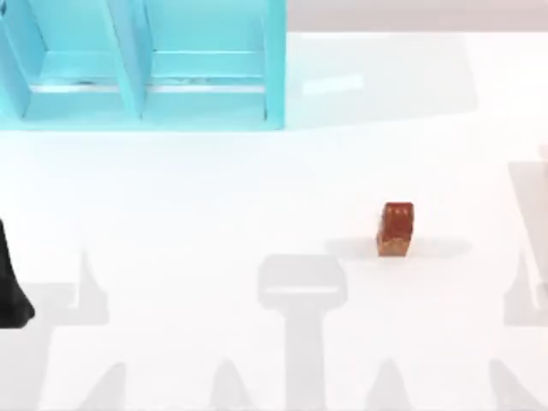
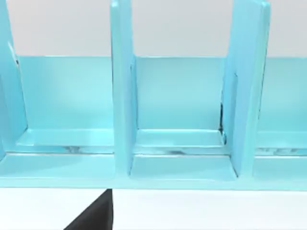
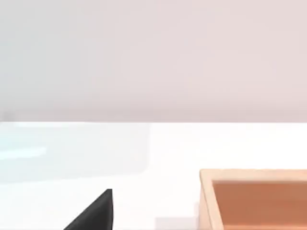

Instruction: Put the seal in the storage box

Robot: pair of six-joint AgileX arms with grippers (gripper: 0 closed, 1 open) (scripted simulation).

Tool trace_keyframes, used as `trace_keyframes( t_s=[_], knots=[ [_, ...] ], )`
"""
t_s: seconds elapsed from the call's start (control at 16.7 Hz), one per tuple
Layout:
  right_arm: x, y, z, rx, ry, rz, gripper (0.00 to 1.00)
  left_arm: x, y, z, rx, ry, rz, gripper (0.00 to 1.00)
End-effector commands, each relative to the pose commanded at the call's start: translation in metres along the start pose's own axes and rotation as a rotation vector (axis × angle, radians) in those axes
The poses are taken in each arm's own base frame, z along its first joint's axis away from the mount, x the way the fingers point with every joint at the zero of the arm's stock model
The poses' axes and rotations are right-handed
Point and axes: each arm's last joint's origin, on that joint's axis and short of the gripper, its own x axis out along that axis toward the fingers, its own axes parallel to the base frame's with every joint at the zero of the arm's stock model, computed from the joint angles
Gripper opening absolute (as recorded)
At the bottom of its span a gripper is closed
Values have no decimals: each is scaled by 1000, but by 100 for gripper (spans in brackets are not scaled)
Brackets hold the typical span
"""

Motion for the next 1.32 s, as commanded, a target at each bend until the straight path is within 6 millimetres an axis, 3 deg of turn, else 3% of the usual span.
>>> trace_keyframes(
  t_s=[0.18,0.42,0.72,1.02,1.32],
  knots=[
    [0,0,0,0,14,1,100,0,0,0,0,0,0,100],
    [5,1,2,13,187,12,100,0,0,0,0,0,0,100],
    [26,7,35,70,497,25,100,0,0,0,0,0,0,100],
    [78,23,103,156,714,50,100,0,0,0,0,0,0,100],
    [152,62,158,221,891,89,100,0,0,0,0,0,0,100]
  ],
)
